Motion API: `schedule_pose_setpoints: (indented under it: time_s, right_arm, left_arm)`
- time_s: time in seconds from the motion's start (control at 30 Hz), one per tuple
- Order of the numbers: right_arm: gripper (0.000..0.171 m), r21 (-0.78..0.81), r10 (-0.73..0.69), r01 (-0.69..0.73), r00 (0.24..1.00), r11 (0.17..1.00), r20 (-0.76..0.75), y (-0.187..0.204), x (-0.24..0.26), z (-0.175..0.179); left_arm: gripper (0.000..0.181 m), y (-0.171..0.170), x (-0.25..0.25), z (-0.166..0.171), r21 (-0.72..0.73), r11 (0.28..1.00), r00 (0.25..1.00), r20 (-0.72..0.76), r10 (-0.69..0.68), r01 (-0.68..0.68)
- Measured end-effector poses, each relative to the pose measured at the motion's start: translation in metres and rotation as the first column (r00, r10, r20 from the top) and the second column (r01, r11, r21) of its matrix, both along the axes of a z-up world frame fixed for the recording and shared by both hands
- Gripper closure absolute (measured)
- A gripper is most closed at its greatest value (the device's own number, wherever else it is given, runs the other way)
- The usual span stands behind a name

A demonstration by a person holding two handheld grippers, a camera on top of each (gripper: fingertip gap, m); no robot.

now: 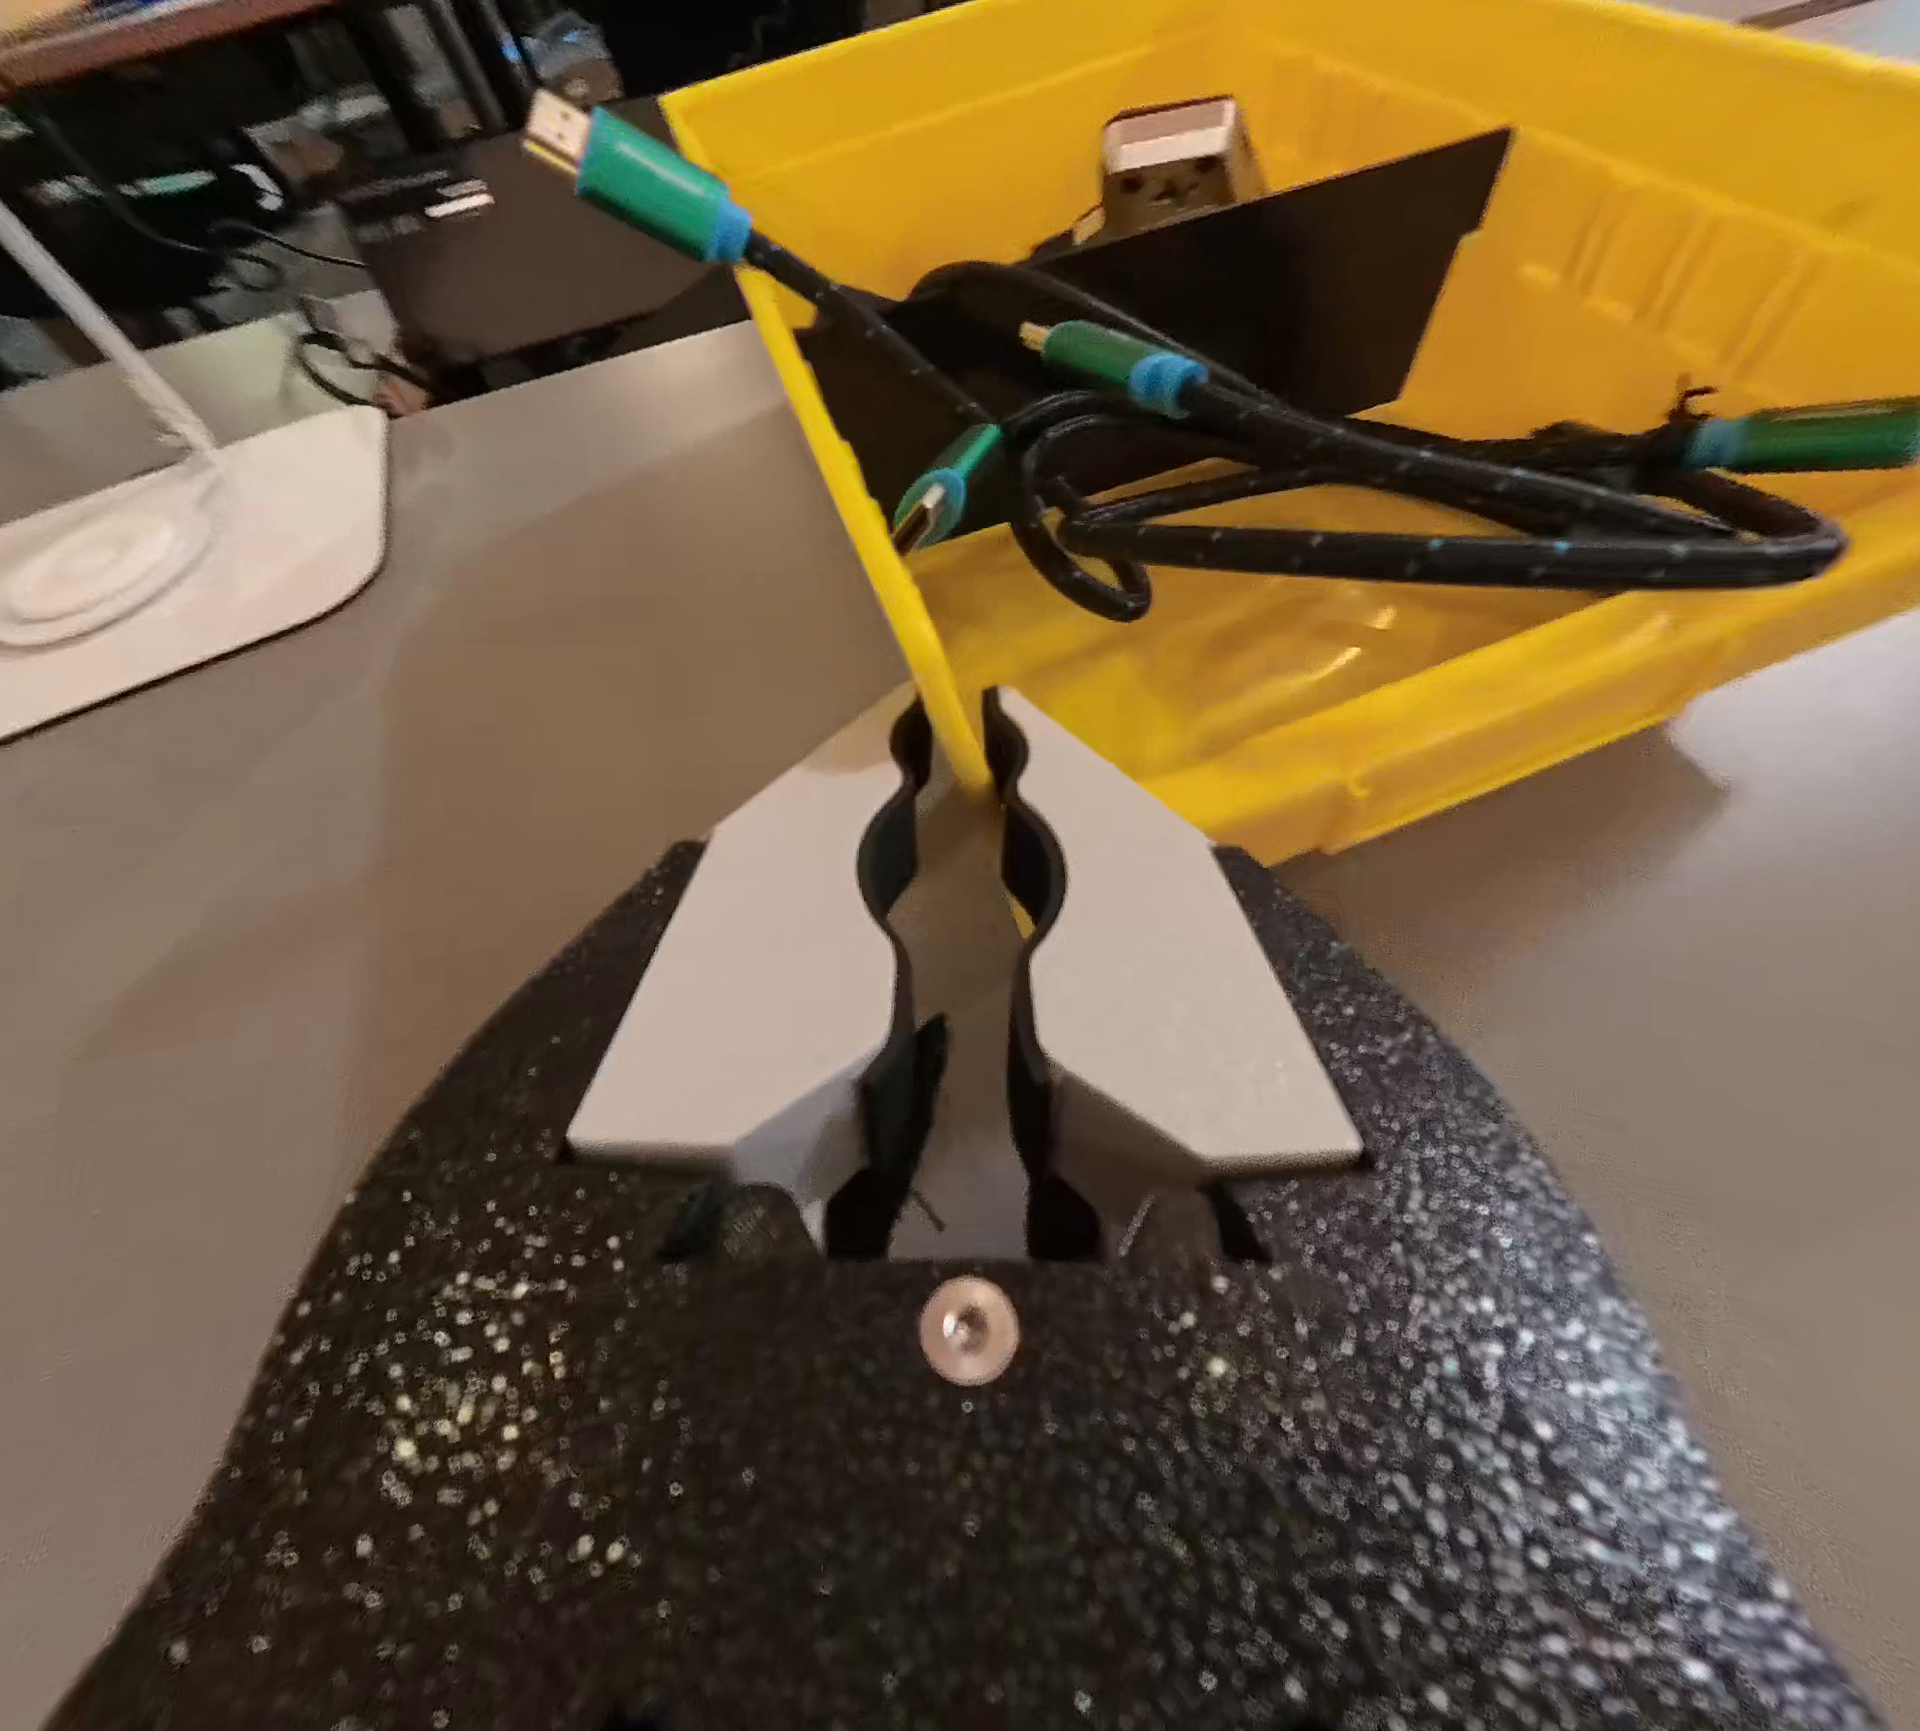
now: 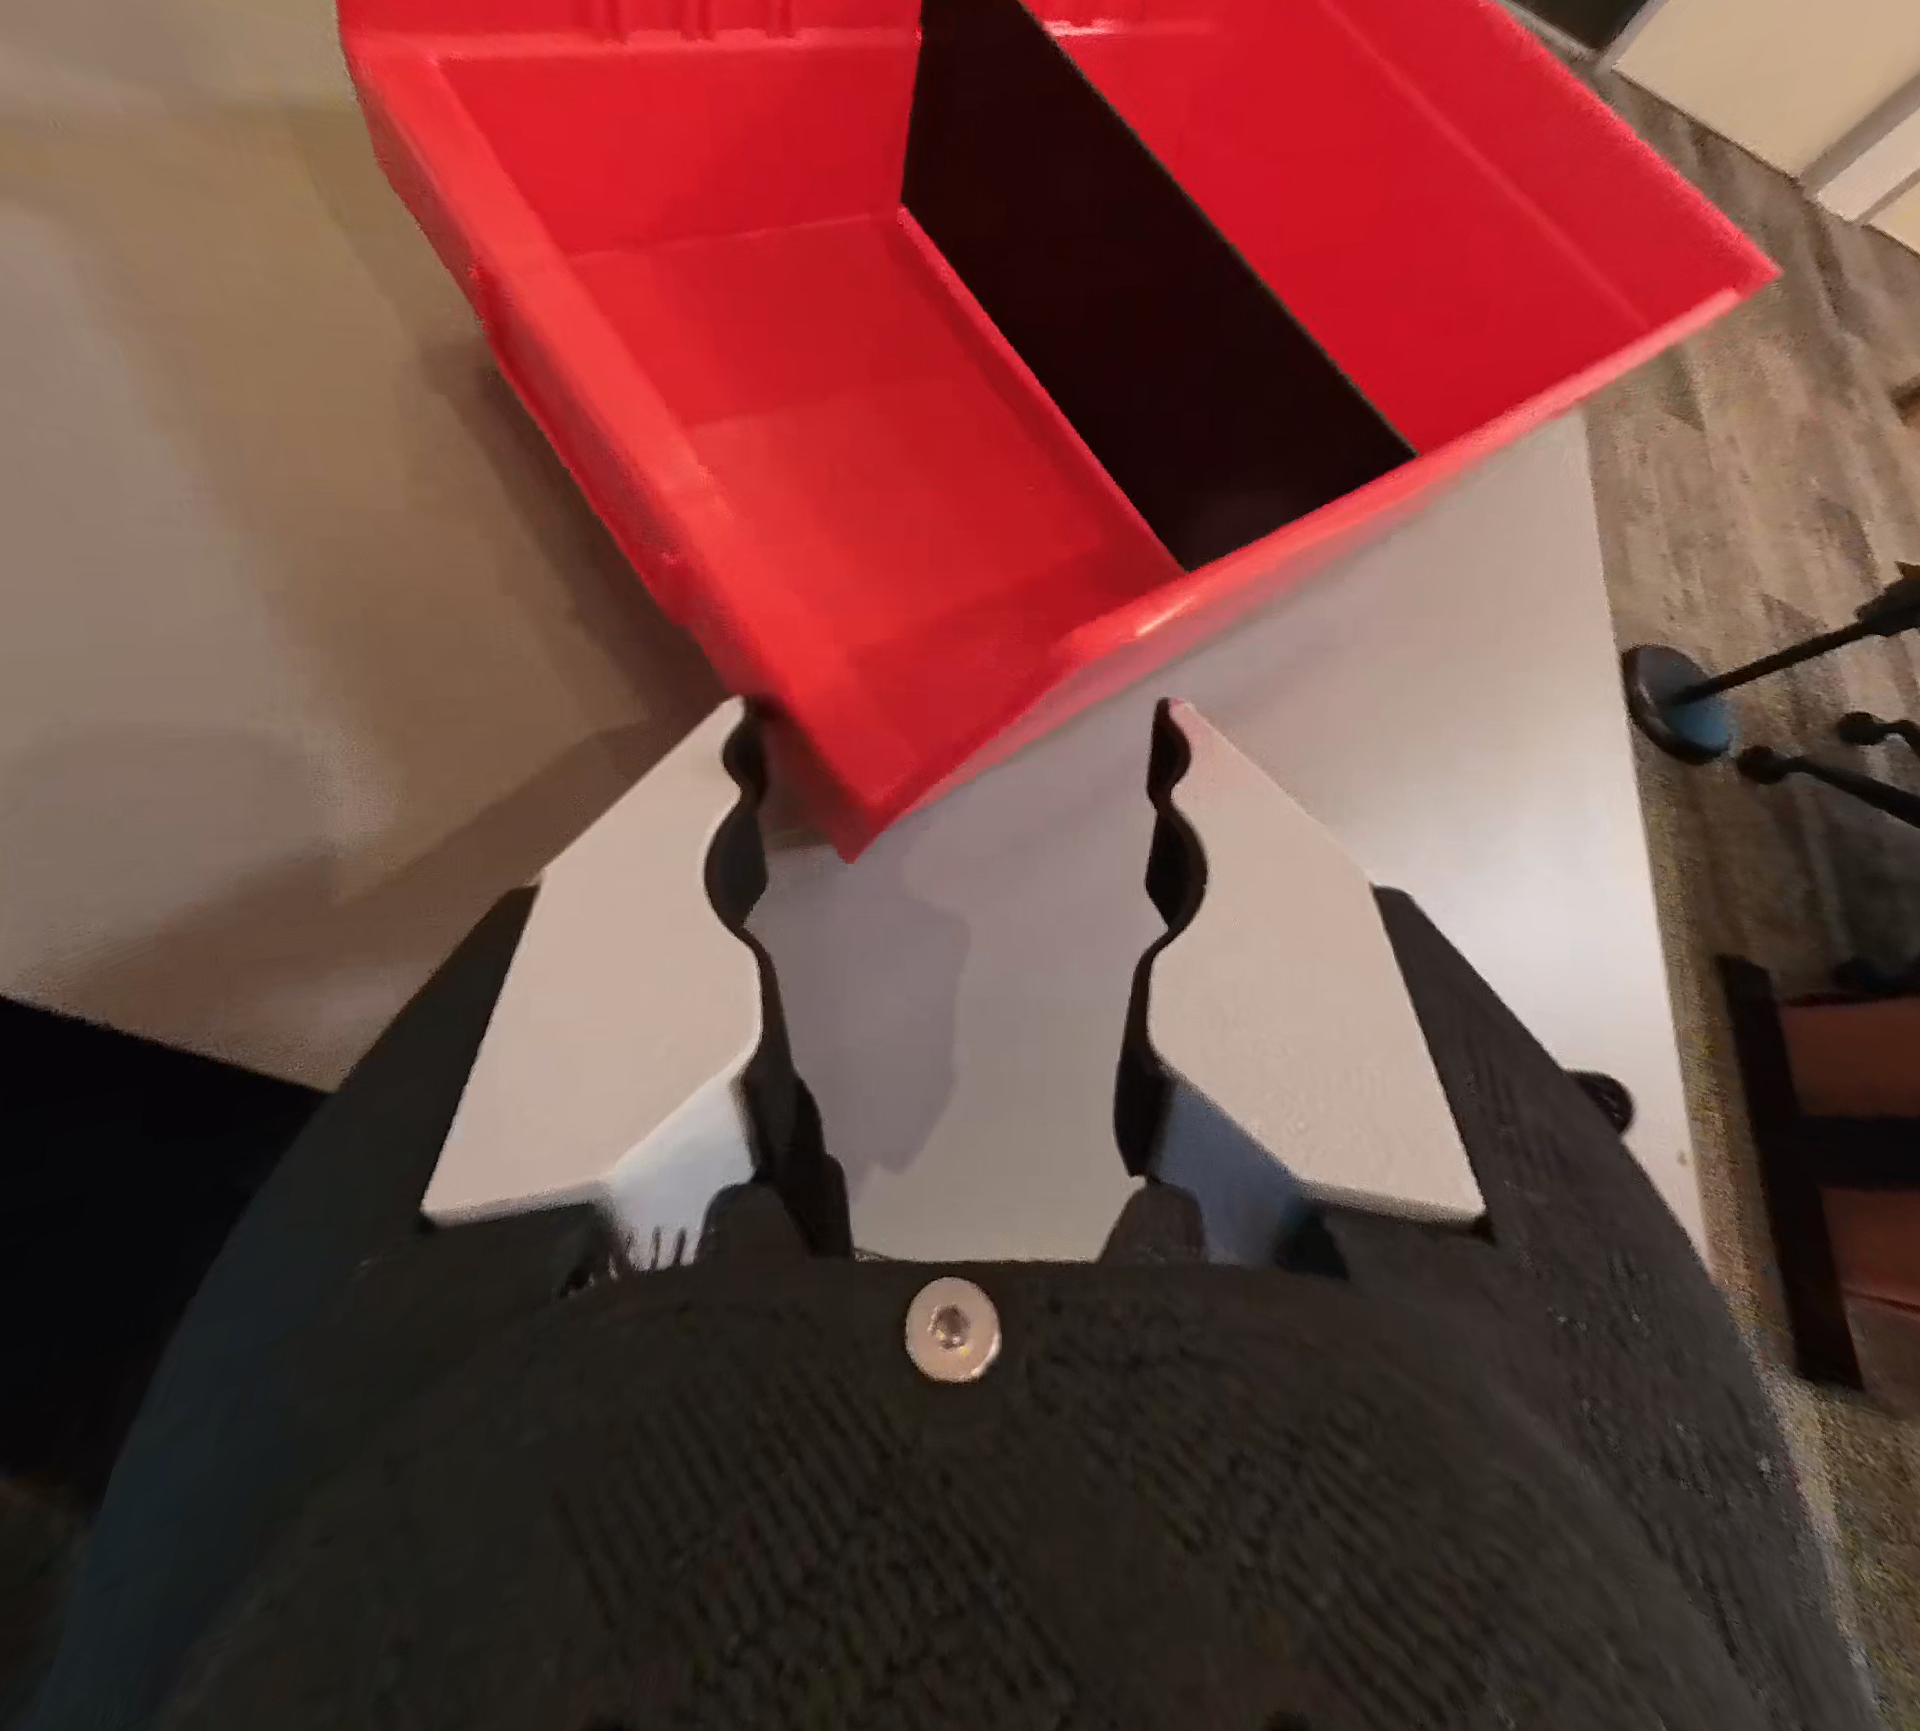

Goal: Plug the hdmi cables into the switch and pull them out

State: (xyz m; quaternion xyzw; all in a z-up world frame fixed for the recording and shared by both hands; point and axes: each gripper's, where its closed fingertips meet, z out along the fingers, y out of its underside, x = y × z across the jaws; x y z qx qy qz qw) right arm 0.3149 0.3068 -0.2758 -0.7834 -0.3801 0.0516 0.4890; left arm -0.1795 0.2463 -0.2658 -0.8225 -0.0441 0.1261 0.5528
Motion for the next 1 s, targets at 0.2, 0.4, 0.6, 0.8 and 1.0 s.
schedule_pose_setpoints:
  time_s: [0.2,0.4,0.6,0.8,1.0]
  right_arm:
    - [0.122,0.036,-0.049,0.050,0.998,0.998,-0.031,0.011,0.004,-0.003]
    - [0.127,0.061,-0.105,0.109,0.992,0.992,-0.074,0.023,-0.001,-0.004]
    - [0.110,0.080,-0.078,0.077,0.997,0.994,0.016,0.010,-0.001,0.012]
    - [0.111,0.211,-0.094,0.098,0.995,0.973,-0.029,-0.005,-0.001,0.071]
    - [0.113,0.318,0.119,-0.079,0.987,0.945,-0.108,-0.029,-0.087,0.104]
  left_arm:
    - [0.181,-0.032,-0.032,0.002,0.040,0.993,0.993,0.056,0.105,-0.107]
    - [0.181,-0.081,-0.056,0.003,0.073,0.983,0.982,0.097,0.159,-0.166]
    - [0.181,-0.121,-0.094,0.004,0.082,0.960,0.962,0.084,0.260,-0.266]
    - [0.181,-0.140,-0.125,0.004,0.107,0.934,0.937,0.120,0.328,-0.340]
    - [0.181,-0.135,-0.133,0.003,0.119,0.928,0.934,0.116,0.339,-0.352]
